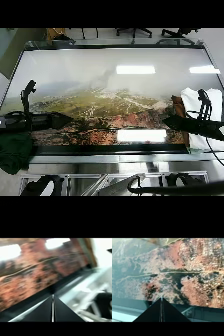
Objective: Fold the shirts.
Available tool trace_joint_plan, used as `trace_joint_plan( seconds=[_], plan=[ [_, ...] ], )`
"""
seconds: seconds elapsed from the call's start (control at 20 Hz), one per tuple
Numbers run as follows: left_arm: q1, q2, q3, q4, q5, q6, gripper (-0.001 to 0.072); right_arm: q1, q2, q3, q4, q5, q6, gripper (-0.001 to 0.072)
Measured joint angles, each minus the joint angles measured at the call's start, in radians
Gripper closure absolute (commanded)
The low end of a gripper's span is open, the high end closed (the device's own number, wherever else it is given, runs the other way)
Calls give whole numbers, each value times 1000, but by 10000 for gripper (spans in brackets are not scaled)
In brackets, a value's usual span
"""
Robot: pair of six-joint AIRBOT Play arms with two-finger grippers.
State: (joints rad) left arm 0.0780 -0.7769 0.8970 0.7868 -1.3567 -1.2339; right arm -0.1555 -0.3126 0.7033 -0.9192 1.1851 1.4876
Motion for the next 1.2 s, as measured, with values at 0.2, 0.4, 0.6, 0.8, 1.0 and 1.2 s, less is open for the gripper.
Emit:
trace_joint_plan(
  seconds=[0.2,0.4,0.6,0.8,1.0,1.2],
  plan=[
    [2,-37,100,575,-46,-214,16,0,0,0,0,0,0,693],
    [63,-131,129,907,-83,-334,18,0,0,0,0,-2,0,694],
    [163,-304,137,1014,-94,-380,18,0,0,0,0,-2,0,693],
    [272,-479,139,1090,-95,-393,18,0,0,0,0,-3,0,694],
    [349,-608,113,1114,-82,-397,18,0,0,0,0,-3,0,693],
    [376,-677,67,1126,-27,-400,19,0,0,0,0,-3,0,694]
  ],
)
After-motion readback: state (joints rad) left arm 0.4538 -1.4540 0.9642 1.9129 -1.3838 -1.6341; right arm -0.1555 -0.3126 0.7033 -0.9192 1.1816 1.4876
